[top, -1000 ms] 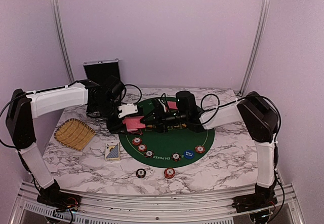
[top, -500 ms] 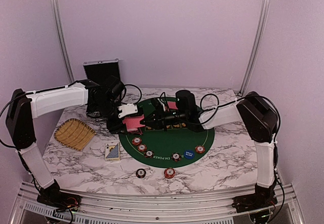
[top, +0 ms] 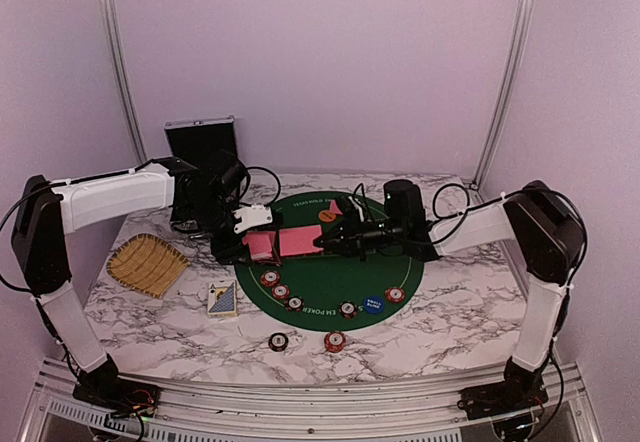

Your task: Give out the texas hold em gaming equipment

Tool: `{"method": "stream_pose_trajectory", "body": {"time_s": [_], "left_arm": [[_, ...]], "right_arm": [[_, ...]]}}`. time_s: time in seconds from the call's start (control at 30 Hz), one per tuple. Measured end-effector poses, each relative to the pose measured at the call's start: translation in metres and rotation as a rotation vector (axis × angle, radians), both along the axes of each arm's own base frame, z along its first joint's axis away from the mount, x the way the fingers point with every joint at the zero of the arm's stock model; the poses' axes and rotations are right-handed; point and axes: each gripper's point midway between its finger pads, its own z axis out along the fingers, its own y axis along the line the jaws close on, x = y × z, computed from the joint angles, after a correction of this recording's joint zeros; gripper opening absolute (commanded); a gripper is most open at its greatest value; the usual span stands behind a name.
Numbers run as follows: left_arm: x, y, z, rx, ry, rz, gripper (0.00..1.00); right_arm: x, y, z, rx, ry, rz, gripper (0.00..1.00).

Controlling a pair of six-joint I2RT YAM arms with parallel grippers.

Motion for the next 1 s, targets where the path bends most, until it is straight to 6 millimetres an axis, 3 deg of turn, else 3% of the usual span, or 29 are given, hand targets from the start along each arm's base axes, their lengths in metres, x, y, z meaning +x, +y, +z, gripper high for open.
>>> {"method": "stream_pose_trajectory", "body": {"time_s": [0.2, 0.4, 0.77, 1.0], "left_arm": [[0.0, 0.0, 0.0, 0.0, 0.0, 0.0, 0.0], [0.0, 0.0, 0.0, 0.0, 0.0, 0.0, 0.0], [0.0, 0.0, 0.0, 0.0, 0.0, 0.0, 0.0], [0.0, 0.0, 0.0, -0.001, 0.0, 0.0, 0.0]], "right_arm": [[0.001, -0.042, -0.001, -0.081, -0.03, -0.039, 0.0], [-0.009, -0.071, -0.04, -0.195, 0.032, -0.044, 0.0], [-0.023, -0.098, -0.078, -0.359, 0.067, -0.029, 0.0], [-0.02, -0.111, -0.088, -0.431, 0.061, -0.044, 0.0]]}}
